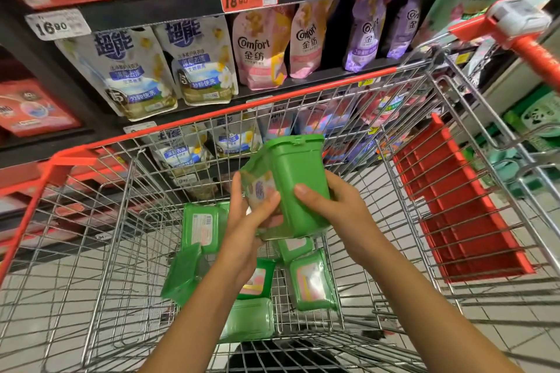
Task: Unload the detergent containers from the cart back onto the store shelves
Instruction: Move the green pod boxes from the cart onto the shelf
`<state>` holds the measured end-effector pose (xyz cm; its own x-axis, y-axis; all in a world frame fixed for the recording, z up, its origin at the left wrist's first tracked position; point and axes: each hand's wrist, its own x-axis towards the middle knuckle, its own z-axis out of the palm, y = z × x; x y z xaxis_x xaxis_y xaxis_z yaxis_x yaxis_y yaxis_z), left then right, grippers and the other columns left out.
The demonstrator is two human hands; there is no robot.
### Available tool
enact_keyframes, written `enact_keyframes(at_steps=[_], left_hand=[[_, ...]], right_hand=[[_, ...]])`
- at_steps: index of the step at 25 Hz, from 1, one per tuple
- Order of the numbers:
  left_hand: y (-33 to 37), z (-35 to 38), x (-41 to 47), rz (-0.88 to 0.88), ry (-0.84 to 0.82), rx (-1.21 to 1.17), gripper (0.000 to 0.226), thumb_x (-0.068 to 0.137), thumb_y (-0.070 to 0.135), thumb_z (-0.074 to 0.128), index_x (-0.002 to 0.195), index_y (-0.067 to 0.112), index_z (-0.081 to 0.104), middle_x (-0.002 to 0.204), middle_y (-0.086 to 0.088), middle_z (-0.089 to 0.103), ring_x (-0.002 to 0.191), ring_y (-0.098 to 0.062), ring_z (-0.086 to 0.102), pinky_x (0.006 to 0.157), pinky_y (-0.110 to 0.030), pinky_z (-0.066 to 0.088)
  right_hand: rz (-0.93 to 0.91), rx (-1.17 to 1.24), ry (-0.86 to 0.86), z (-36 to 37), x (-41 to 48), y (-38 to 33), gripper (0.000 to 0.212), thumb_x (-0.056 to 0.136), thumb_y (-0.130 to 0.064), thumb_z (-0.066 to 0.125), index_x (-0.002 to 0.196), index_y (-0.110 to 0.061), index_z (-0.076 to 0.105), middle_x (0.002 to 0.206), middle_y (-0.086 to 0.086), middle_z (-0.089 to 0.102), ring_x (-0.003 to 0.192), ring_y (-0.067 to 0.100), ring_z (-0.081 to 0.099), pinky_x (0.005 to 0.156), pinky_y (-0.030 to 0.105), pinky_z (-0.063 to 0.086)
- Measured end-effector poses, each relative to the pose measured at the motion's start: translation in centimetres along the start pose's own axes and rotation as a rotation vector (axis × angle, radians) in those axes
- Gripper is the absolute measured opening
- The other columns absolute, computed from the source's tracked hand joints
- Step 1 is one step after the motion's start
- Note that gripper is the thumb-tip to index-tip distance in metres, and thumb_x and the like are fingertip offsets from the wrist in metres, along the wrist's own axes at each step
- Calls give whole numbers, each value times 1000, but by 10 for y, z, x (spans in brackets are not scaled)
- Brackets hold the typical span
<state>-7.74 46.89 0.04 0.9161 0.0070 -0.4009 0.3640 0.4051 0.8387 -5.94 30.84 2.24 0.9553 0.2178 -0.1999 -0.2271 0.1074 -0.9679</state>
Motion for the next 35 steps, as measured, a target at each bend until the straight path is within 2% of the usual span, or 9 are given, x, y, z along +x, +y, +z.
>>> enact_keyframes(at_steps=[4,8,11,13,17,21,26,29,35], left_hand=[[1,0,0,114,-9,67,98,60,25,83,140,46,32,107,24,70,86,-18,74,68,-23,57],[0,-10,-1,184,59,248,74,82,0,69,124,56,43,131,18,55,110,-12,63,85,-31,56],[7,-25,0,174,86,208,73,79,10,72,133,48,40,133,13,55,116,-17,60,82,-29,54],[14,-29,1,60,32,77,83,69,21,81,140,32,40,136,0,58,118,-25,60,85,-40,54],[18,-30,-5,-23,-52,-154,81,58,23,82,133,16,52,112,-9,72,90,-24,72,77,-40,60],[16,-42,-18,126,22,-100,87,65,13,74,143,26,41,126,-9,66,103,-31,68,76,-40,60],[25,-58,-43,227,19,48,97,59,27,82,145,35,36,120,-2,69,102,-26,70,73,-33,59],[27,-66,-65,271,127,210,78,68,35,81,137,22,47,112,0,72,96,-17,72,71,-26,58],[1,-92,-149,411,562,-2,67,59,36,86,117,20,59,103,0,75,91,-22,73,67,-28,60]], right_hand=[[-37,60,89,-3,3,-1,52,66,-21,79,114,-20,60,98,-3,75,87,13,72,66,25,56],[-42,130,143,-10,6,-2,59,60,-14,84,114,-12,59,102,7,75,91,26,73,66,31,58],[-48,244,110,-19,3,1,62,59,-9,80,117,-3,58,106,16,72,90,31,71,68,36,59],[-15,345,54,-18,0,2,57,66,-5,68,121,1,56,107,19,71,88,31,70,68,37,59],[83,353,-44,-9,4,4,43,73,-14,58,115,-5,60,94,9,74,80,22,72,66,29,58],[57,36,3,16,4,3,50,72,-27,71,117,-8,61,104,6,75,91,23,72,73,27,57],[-95,-19,118,47,-14,21,54,62,-37,81,106,-11,64,98,6,76,90,24,72,74,30,58],[-137,-81,91,58,-18,23,55,61,-37,82,108,-15,63,97,4,75,90,22,72,77,38,58],[-174,-271,-341,108,-29,21,44,66,-47,76,104,-31,59,96,-18,73,85,2,71,68,13,52]])
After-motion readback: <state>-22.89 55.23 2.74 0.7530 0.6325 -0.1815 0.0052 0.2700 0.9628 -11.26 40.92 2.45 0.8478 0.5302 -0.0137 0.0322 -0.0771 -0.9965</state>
